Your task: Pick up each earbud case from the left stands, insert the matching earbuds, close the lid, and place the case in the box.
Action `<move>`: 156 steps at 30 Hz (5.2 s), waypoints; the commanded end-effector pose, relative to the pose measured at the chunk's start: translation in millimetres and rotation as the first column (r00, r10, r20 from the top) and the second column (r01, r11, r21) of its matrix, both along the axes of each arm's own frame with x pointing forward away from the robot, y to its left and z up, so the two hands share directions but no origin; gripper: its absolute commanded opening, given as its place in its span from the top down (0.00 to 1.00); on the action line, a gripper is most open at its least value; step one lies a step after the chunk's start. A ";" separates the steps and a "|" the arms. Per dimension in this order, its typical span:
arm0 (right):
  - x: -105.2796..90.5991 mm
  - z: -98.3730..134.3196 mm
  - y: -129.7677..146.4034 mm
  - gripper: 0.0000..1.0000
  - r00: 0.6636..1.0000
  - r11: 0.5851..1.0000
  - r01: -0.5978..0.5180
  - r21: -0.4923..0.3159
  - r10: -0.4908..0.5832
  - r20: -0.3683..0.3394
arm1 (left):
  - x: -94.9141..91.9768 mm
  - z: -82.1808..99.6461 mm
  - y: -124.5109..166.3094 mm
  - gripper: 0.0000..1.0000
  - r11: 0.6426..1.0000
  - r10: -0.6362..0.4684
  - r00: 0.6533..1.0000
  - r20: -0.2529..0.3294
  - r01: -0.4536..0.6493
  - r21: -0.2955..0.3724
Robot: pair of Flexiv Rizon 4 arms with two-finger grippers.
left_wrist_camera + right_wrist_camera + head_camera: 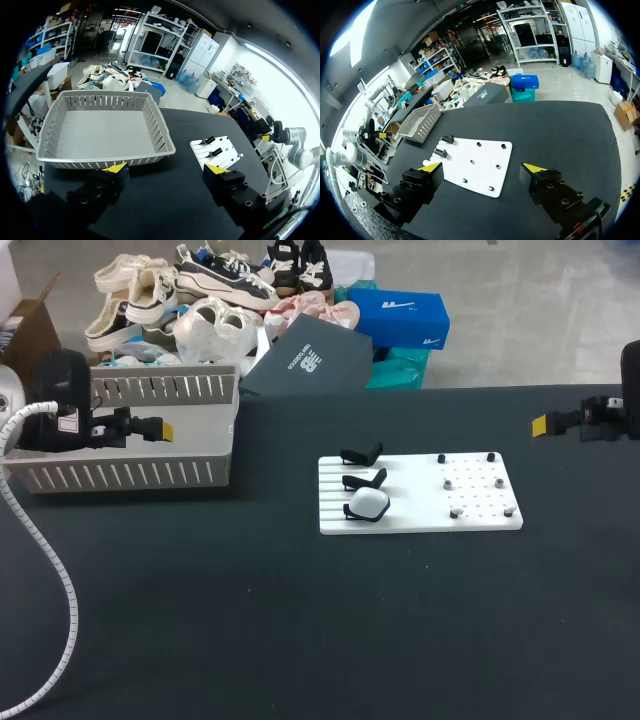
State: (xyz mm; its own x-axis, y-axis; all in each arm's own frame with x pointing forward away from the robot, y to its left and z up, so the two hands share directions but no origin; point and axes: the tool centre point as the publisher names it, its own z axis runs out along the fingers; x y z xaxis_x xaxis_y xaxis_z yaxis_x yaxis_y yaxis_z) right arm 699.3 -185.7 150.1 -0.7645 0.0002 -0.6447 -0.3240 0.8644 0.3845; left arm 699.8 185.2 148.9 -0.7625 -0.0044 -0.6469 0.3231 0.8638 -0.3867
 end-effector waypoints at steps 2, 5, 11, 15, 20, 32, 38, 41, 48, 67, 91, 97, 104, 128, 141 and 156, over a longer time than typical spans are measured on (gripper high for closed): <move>0.6 -0.2 -0.3 0.00 1.000 1.000 -0.001 0.000 0.001 -0.001 | 0.0 0.7 -0.1 0.00 1.000 0.000 1.000 -0.004 0.000 0.003; 0.6 -0.2 -0.3 0.00 1.000 1.000 -0.001 0.000 0.001 -0.001 | 0.0 0.7 -0.1 0.00 1.000 0.000 1.000 -0.004 0.000 0.003; 0.6 -0.2 -0.3 0.00 1.000 1.000 -0.001 0.000 0.001 -0.001 | 0.0 0.7 -0.1 0.00 1.000 0.000 1.000 -0.004 0.000 0.003; 0.6 -0.2 -0.3 0.00 1.000 1.000 -0.001 0.000 0.001 -0.001 | 0.0 0.7 -0.1 0.00 1.000 0.000 1.000 -0.004 0.000 0.003; 0.6 -0.2 -0.3 0.44 1.000 1.000 -0.001 0.000 0.001 -0.001 | 0.0 0.7 -0.1 0.00 1.000 0.000 1.000 -0.004 0.000 0.003; 0.6 -0.2 -0.3 0.00 1.000 1.000 -0.001 0.000 0.001 -0.001 | 0.0 0.7 -0.1 0.00 1.000 0.000 1.000 -0.004 0.000 0.003; 0.6 -0.2 -0.3 0.00 1.000 1.000 -0.001 0.000 0.001 -0.001 | 0.0 0.7 -0.1 0.00 1.000 0.000 1.000 -0.004 0.000 0.003; 0.6 -0.2 -0.3 0.00 1.000 1.000 -0.001 0.000 0.001 -0.001 | 0.0 0.7 -0.1 0.00 1.000 0.000 1.000 -0.004 0.000 0.003; 0.6 -0.2 -0.3 0.00 1.000 1.000 -0.001 0.000 0.001 -0.001 | 0.3 0.1 -2.1 0.00 1.000 -0.024 1.000 -0.011 0.024 0.004; 0.6 -0.2 -0.3 0.00 1.000 1.000 -0.001 0.000 0.001 -0.001 | -1.8 23.1 -62.6 0.00 0.853 -0.518 0.842 0.153 0.493 0.172; 0.6 -0.2 -0.3 0.00 1.000 1.000 -0.001 0.000 0.001 -0.001 | 0.1 -11.3 -171.2 0.00 0.474 -0.873 0.399 0.281 0.828 0.298; 0.6 -0.2 -0.3 0.00 1.000 1.000 -0.001 0.000 0.001 -0.001 | -3.4 -26.9 -184.2 0.07 0.437 -0.889 0.366 0.276 0.859 0.268; 0.6 -0.2 -0.3 0.00 1.000 1.000 -0.001 0.000 0.001 -0.001 | -7.7 -50.9 -195.5 0.19 0.460 -0.875 0.383 0.295 0.848 0.263; 0.6 -0.2 -0.3 0.00 1.000 1.000 -0.001 0.000 0.001 -0.001 | -16.8 -90.8 -227.8 0.35 0.489 -0.842 0.397 0.364 0.847 0.208; 0.6 -0.2 -0.3 0.00 1.000 1.000 -0.001 0.000 0.001 -0.001 | -22.3 -106.5 -243.9 0.09 0.488 -0.836 0.361 0.413 0.833 0.261; 0.6 -0.2 -0.3 0.00 1.000 1.000 -0.001 0.000 0.001 -0.001 | -13.2 -113.7 -255.6 0.37 0.491 -0.828 0.362 0.429 0.837 0.241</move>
